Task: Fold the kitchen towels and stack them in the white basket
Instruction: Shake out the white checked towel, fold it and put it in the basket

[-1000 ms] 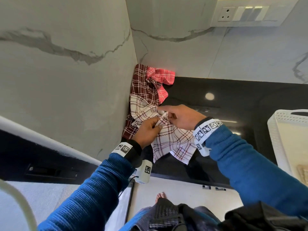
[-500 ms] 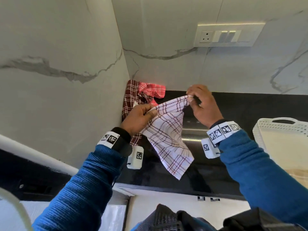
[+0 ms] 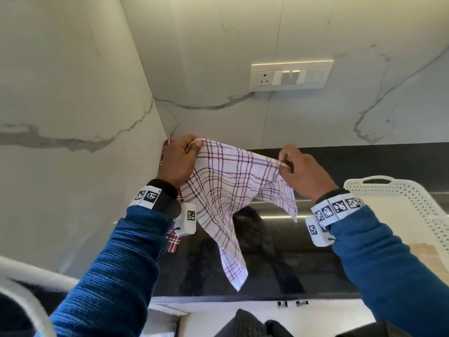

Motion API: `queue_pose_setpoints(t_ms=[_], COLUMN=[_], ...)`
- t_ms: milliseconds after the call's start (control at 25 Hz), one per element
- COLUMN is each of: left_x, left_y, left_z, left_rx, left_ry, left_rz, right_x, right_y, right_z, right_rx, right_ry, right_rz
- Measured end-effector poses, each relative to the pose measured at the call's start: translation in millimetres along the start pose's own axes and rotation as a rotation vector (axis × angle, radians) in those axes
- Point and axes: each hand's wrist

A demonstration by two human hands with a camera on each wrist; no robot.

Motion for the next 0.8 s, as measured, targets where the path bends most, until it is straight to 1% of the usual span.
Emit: queue_pose_setpoints(t_ms=[80,120,200,280,320,360,400,440,480,520,600,680,720,800], left_x=[-3,-5,-10,-9,-8,-6,-5,-5,-8,-14,-31,-48,-56,-65], left_y=[-6,-9,-16,-28,-36,-49,-65,-85,-104,-123,-148,-149,-139,-107], left_z=[5,9,19,26,25,20,11,-1,-17,-36,-68,-96,-105,-114], left_rx=[-0.004,-0.009,-0.025,-0.037,-0.018,0.006,0.037,0.077,0.107,0.125,0.112,0.151,0.206,0.298], left_ry=[-0.065,-0.118,-0.281,-0.462,-0.565,-0.666,-0.753,-0.809,-0.812,-0.765,-0.569,-0.386,-0.320,-0.171], left_rz=[-0.021,0.014,0.177,0.349,0.387,0.390,0.359,0.290,0.193,0.074,-0.206,-0.416,-0.482,-0.563], right_x=[-4,-7,-14,-24,-30,-37,-45,-56,-69,-84,-116,-143,-153,-164], right_y=[6,9,14,4,-7,-23,-42,-64,-86,-107,-141,-159,-156,-133], right_z=[-17,-25,-38,-49,-51,-52,-51,-47,-38,-28,-4,11,17,18], right_rx=[0.065,0.112,0.203,0.248,0.254,0.248,0.234,0.217,0.195,0.173,0.086,-0.008,-0.046,-0.082], right_ry=[0.146,0.196,0.254,0.321,0.354,0.370,0.377,0.368,0.329,0.258,0.132,0.041,-0.045,-0.162], right_rz=[-0.027,-0.041,-0.028,0.025,0.033,-0.001,-0.067,-0.149,-0.247,-0.352,-0.566,-0.731,-0.791,-0.873])
Point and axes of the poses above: each hand's wrist, its own y-axis away from the middle knuckle, its own x-axis out of the palm, z = x × y, and after that the axes turned 13 degrees about -z, right-handed
